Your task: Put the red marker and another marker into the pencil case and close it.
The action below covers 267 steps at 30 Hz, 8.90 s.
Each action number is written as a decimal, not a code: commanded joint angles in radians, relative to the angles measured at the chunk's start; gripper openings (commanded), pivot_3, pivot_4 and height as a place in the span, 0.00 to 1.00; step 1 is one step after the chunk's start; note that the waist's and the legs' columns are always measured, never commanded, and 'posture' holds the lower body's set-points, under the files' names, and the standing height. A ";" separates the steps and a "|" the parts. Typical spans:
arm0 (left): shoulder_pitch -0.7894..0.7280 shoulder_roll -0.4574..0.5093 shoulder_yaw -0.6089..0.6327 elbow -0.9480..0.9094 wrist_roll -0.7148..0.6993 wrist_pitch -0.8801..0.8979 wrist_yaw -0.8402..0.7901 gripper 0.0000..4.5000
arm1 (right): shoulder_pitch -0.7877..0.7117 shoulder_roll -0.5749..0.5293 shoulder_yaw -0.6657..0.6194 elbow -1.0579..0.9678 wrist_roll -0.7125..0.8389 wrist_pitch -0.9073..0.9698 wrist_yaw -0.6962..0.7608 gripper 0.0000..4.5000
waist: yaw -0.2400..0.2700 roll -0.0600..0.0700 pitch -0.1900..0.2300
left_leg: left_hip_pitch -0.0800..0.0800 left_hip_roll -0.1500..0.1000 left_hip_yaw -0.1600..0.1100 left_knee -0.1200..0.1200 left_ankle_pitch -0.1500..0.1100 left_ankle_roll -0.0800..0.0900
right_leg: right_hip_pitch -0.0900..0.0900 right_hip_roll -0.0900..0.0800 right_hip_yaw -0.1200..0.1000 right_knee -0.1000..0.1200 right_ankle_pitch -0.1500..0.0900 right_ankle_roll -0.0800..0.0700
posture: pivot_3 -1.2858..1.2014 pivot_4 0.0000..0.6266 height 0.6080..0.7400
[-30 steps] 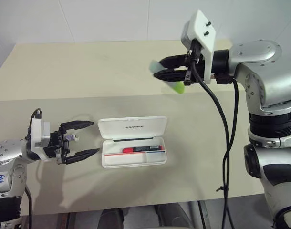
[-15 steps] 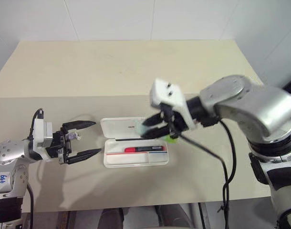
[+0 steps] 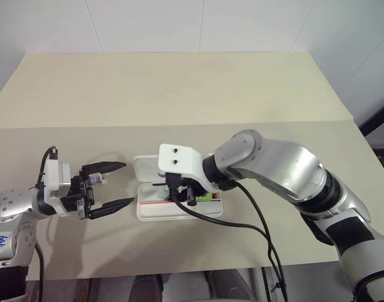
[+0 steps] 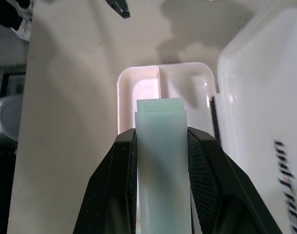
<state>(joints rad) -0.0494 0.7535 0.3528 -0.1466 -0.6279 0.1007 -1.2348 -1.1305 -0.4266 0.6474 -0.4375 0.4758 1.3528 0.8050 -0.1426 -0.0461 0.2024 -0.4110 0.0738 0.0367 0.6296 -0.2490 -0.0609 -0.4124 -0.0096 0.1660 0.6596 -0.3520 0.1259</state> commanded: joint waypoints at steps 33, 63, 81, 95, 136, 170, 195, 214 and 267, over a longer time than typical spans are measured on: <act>0.063 0.015 0.068 -0.011 -0.013 -0.016 -0.015 1.00 | -0.113 0.267 0.141 0.175 0.002 0.064 -0.067 0.24 | -0.028 -0.001 -0.001 | -0.001 0.001 -0.001 -0.001 0.000 0.000 | -0.001 0.000 -0.002 0.000 -0.001 -0.001 | 0.52 0.24 1.00; 0.064 0.006 0.060 -0.024 -0.012 -0.023 0.006 1.00 | -0.110 0.252 0.107 0.196 -0.021 0.007 -0.055 0.99 | -0.028 -0.001 -0.001 | -0.001 0.001 -0.001 -0.002 0.000 0.000 | -0.001 -0.001 -0.002 0.000 -0.001 -0.001 | 0.52 0.24 1.00; 0.155 -0.001 0.121 -0.047 0.084 -0.073 0.178 1.00 | 0.148 -0.140 -0.284 -0.010 0.258 -0.119 0.251 0.99 | -0.019 -0.002 -0.001 | -0.003 0.001 -0.003 -0.002 0.000 -0.001 | 0.000 -0.001 -0.005 -0.004 -0.001 -0.001 | 0.52 0.24 1.00; 0.025 0.164 0.120 0.250 0.137 -0.088 0.057 1.00 | 0.464 -0.199 -0.595 -0.067 0.299 -0.518 0.293 0.99 | 0.005 -0.002 -0.001 | -0.002 0.000 -0.001 -0.002 0.000 -0.001 | 0.001 0.000 -0.004 -0.005 -0.001 -0.001 | 0.52 0.24 1.00; -0.606 0.144 -0.271 1.156 0.504 -0.388 -0.151 0.91 | 0.624 -0.242 -0.625 -0.079 0.255 -0.675 0.217 1.00 | 0.055 -0.002 -0.001 | 0.003 0.000 0.000 0.003 0.001 0.000 | 0.004 0.002 -0.003 0.004 0.000 0.000 | 0.52 0.24 1.00; -0.655 0.069 -0.166 0.288 0.155 0.047 -0.034 0.07 | 0.920 -0.364 -0.829 0.130 0.240 -1.044 0.565 1.00 | 0.061 -0.002 -0.001 | 0.004 -0.001 0.000 0.007 0.002 0.000 | 0.009 0.002 -0.001 0.003 0.002 0.004 | 0.52 0.24 1.00; -0.625 -0.034 -0.590 -0.386 0.012 0.756 0.285 0.07 | 0.976 -0.401 -0.943 0.274 0.150 -1.125 0.514 1.00 | 0.060 -0.001 0.000 | 0.007 -0.004 -0.003 0.018 0.000 0.002 | 0.020 0.002 0.003 -0.002 0.006 0.011 | 0.52 0.24 1.00; -0.614 -0.107 -0.813 -0.436 0.217 0.843 0.467 0.07 | 1.026 -0.368 -0.906 0.192 0.149 -1.113 0.401 1.00 | 0.066 -0.001 0.000 | 0.007 -0.005 -0.003 0.018 0.000 0.003 | 0.021 0.001 0.004 -0.005 0.006 0.012 | 0.52 0.24 1.00; -0.556 -0.258 -0.444 -0.392 0.019 0.625 0.283 0.99 | 0.998 -0.367 -0.901 0.254 0.132 -1.159 0.414 1.00 | 0.065 -0.001 0.000 | 0.007 -0.006 -0.003 0.018 0.000 0.003 | 0.022 0.000 0.004 -0.005 0.007 0.012 | 0.52 0.24 1.00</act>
<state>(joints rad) -0.6130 0.4997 -0.1540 -0.5331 -0.5621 0.7730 -0.9392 -0.1175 -0.7959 -0.2430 -0.1843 0.6030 0.2152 1.2123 -0.0773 -0.0468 0.2021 -0.4043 0.0679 0.0338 0.6475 -0.2492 -0.0578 -0.3908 -0.0092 0.1699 0.6543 -0.3451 0.1385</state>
